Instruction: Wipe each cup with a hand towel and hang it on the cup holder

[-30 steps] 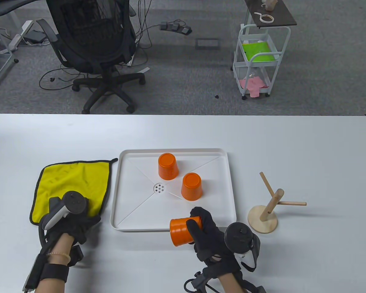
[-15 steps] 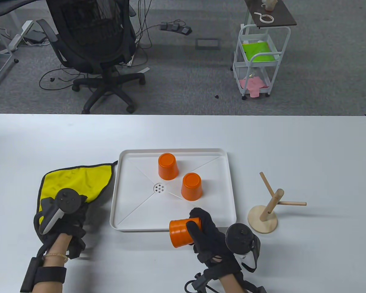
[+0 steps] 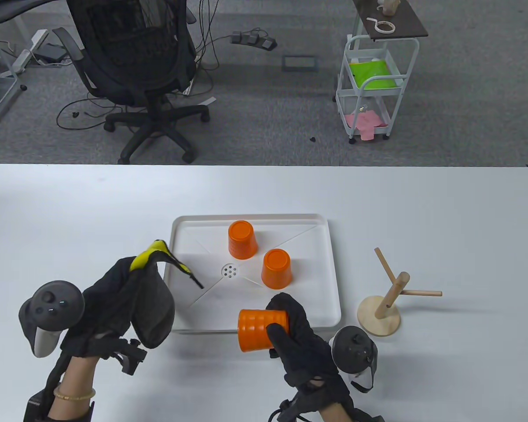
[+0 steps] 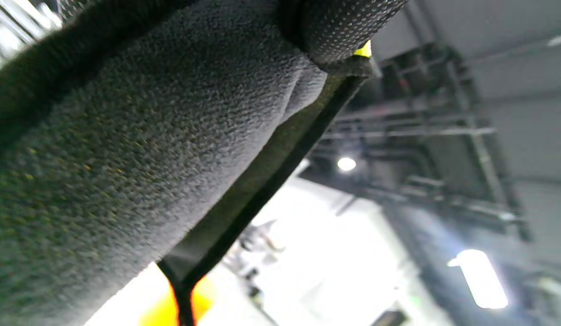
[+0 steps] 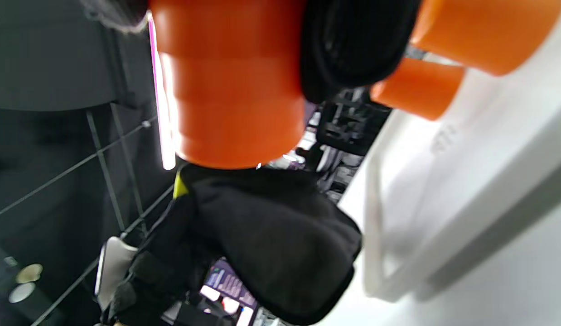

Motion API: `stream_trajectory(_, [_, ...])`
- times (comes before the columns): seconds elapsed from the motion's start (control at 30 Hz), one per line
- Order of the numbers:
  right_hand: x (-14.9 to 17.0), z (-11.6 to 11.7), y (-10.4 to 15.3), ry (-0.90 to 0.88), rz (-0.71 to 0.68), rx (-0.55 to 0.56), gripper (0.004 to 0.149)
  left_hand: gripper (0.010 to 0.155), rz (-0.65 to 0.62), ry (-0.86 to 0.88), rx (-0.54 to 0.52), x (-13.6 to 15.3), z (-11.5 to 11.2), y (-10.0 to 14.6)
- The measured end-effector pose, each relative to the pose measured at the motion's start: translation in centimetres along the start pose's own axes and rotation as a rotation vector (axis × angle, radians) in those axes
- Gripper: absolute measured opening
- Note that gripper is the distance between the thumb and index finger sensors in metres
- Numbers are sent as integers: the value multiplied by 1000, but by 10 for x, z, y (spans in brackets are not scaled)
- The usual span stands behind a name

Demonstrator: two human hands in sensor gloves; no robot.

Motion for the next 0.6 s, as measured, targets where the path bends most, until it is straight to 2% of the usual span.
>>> stream_trajectory(0.1, [-14, 3, 1, 43, -87, 27, 76, 43, -14, 156, 30, -17, -19, 7])
stream_trajectory(0.2, [-21, 6, 2, 136, -163, 61, 77, 43, -3, 272, 27, -21, -46, 22])
stream_trajectory(0.33, [-22, 15, 0, 335, -221, 39, 78, 44, 66, 456, 98, -9, -84, 43])
stream_trajectory(0.47, [-17, 26, -1, 510, -217, 14, 79, 46, 120, 666, 230, 11, -119, 55])
stream_trajectory(0.53, [-15, 27, -1, 535, -208, 7, 80, 48, 115, 753, 300, 15, -130, 59])
stream_trajectory(0.6, [-14, 25, 0, 546, -208, 14, 82, 50, 95, 799, 321, 14, -133, 61])
Point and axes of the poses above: the tracker on the back of each hand, its own x axis roughly to the little-finger side, its own y axis roughly from the fingertips to the wrist, z = x × y, the point moved 3 cm from there along -y, roughly from the wrist to the fingertips, and after that the axes turned 15 degrees about -x, right-handed, at the moved point
